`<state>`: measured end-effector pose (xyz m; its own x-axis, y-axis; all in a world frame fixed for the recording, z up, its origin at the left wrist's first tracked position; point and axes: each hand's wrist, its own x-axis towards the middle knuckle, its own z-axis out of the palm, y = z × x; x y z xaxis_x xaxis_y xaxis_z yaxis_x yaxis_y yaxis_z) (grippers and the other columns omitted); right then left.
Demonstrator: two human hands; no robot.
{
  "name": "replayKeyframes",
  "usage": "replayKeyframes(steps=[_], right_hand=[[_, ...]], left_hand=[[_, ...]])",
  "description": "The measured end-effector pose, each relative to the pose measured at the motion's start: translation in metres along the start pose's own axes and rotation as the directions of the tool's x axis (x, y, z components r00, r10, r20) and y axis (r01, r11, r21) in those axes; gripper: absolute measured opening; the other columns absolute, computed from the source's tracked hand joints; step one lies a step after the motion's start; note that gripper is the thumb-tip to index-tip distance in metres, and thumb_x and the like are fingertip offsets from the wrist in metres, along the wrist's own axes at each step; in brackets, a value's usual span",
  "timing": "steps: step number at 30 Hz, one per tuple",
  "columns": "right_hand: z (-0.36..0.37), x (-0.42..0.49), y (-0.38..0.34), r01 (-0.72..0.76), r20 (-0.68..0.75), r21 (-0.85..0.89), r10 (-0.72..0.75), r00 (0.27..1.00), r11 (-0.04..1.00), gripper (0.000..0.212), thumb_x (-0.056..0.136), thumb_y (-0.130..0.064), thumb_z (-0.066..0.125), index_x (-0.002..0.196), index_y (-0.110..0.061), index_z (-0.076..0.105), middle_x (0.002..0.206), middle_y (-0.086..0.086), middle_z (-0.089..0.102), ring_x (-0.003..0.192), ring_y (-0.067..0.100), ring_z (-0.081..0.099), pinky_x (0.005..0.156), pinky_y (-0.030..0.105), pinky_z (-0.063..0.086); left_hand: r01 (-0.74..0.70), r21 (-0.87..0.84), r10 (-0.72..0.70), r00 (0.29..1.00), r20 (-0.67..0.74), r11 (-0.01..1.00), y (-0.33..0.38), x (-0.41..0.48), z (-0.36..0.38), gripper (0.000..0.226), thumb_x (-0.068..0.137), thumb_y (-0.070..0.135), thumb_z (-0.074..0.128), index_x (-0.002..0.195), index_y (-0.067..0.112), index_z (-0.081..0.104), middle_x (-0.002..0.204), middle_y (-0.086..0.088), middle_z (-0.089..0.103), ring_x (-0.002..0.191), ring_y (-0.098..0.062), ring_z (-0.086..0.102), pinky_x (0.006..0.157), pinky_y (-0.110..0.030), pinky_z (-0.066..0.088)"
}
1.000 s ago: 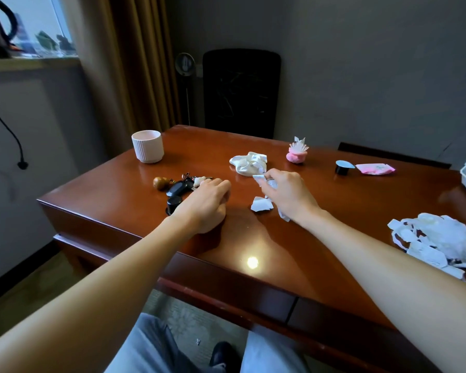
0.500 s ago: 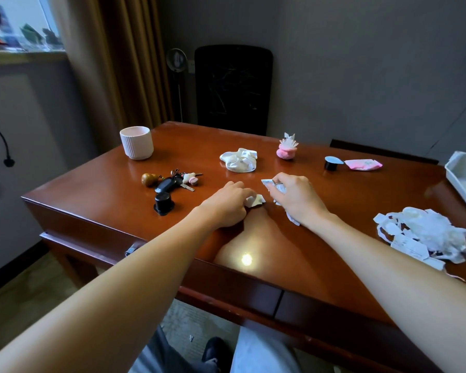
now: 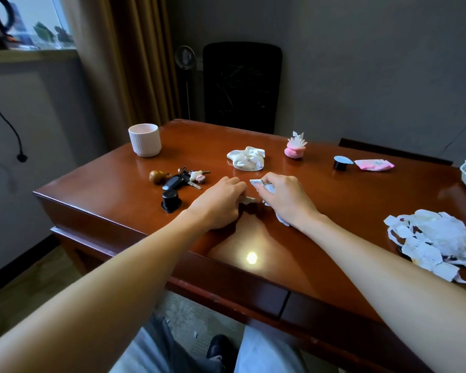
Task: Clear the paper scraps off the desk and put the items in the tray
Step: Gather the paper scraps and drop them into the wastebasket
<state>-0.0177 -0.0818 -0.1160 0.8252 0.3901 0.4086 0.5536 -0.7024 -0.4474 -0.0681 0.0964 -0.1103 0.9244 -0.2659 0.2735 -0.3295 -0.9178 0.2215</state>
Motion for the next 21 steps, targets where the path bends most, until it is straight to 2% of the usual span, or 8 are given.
replayKeyframes(steps=[4, 6, 8, 12, 15, 18, 21], right_hand=[[0.014, 0.009, -0.030, 0.044, 0.028, 0.055, -0.046, 0.999, 0.998, 0.023, 0.097, -0.039, 0.055, 0.094, -0.019, 0.066, 0.081, -0.003, 0.067, 0.064, 0.008, 0.062, 0.052, 0.016, 0.038], [0.022, 0.014, -0.049, 0.071, 0.021, 0.099, -0.074, 0.997, 0.993, 0.024, 0.098, -0.040, 0.055, 0.087, -0.020, 0.064, 0.073, -0.003, 0.067, 0.055, 0.004, 0.061, 0.054, 0.021, 0.042], [0.029, 0.020, -0.070, 0.104, 0.036, 0.135, -0.110, 0.993, 0.985, 0.027, 0.099, -0.039, 0.054, 0.085, -0.017, 0.062, 0.068, -0.003, 0.065, 0.046, 0.003, 0.057, 0.051, 0.023, 0.039], [0.045, 0.030, -0.113, 0.222, 0.001, 0.143, -0.224, 0.975, 0.965, 0.024, 0.098, -0.034, 0.054, 0.091, -0.014, 0.065, 0.068, -0.004, 0.062, 0.058, 0.013, 0.057, 0.058, 0.028, 0.039], [0.064, 0.033, -0.147, 0.311, -0.014, 0.133, -0.312, 0.950, 0.941, 0.021, 0.097, -0.032, 0.058, 0.095, -0.013, 0.068, 0.083, 0.003, 0.068, 0.070, 0.017, 0.056, 0.058, 0.027, 0.037], [0.082, 0.030, -0.178, 0.369, 0.010, 0.161, -0.375, 0.927, 0.915, 0.019, 0.097, -0.028, 0.059, 0.099, -0.011, 0.069, 0.089, 0.002, 0.069, 0.073, 0.013, 0.056, 0.055, 0.015, 0.032], [0.099, 0.026, -0.206, 0.417, 0.042, 0.204, -0.434, 0.900, 0.886, 0.018, 0.096, -0.027, 0.061, 0.098, -0.011, 0.069, 0.088, 0.005, 0.071, 0.074, 0.017, 0.064, 0.060, 0.023, 0.042]], left_hand=[[-0.014, 0.031, 0.018, 0.994, -0.112, 0.999, -0.025, -0.026, -0.021, 0.011, 0.090, 0.006, 0.052, 0.096, 0.014, 0.056, 0.100, -0.004, 0.055, 0.090, -0.022, 0.047, 0.079, -0.035, 0.043], [0.021, 0.017, -0.018, 0.985, -0.172, 1.000, -0.037, -0.040, -0.035, 0.013, 0.092, 0.004, 0.051, 0.097, 0.014, 0.057, 0.101, -0.003, 0.057, 0.089, -0.021, 0.047, 0.079, -0.035, 0.045], [0.088, -0.026, -0.092, 0.968, -0.234, 0.996, -0.049, -0.057, -0.048, 0.014, 0.094, 0.004, 0.049, 0.098, 0.016, 0.056, 0.103, -0.002, 0.057, 0.090, -0.020, 0.046, 0.078, -0.032, 0.043], [0.139, -0.046, -0.147, 0.942, -0.301, 0.989, -0.075, -0.099, -0.069, 0.015, 0.096, 0.007, 0.051, 0.094, 0.022, 0.051, 0.098, 0.003, 0.055, 0.087, -0.017, 0.046, 0.076, -0.031, 0.045], [0.184, -0.009, -0.175, 0.918, -0.355, 0.983, -0.097, -0.135, -0.081, 0.022, 0.095, 0.007, 0.052, 0.090, 0.027, 0.046, 0.090, 0.009, 0.049, 0.083, -0.017, 0.045, 0.076, -0.032, 0.045], [0.273, 0.016, -0.246, 0.891, -0.382, 0.962, -0.116, -0.171, -0.088, 0.016, 0.095, 0.006, 0.049, 0.089, 0.021, 0.048, 0.091, 0.005, 0.050, 0.083, -0.019, 0.045, 0.078, -0.035, 0.044], [0.354, 0.023, -0.317, 0.864, -0.390, 0.935, -0.135, -0.205, -0.092, 0.013, 0.094, 0.003, 0.047, 0.089, 0.014, 0.051, 0.090, 0.003, 0.051, 0.084, -0.022, 0.046, 0.078, -0.037, 0.043]])
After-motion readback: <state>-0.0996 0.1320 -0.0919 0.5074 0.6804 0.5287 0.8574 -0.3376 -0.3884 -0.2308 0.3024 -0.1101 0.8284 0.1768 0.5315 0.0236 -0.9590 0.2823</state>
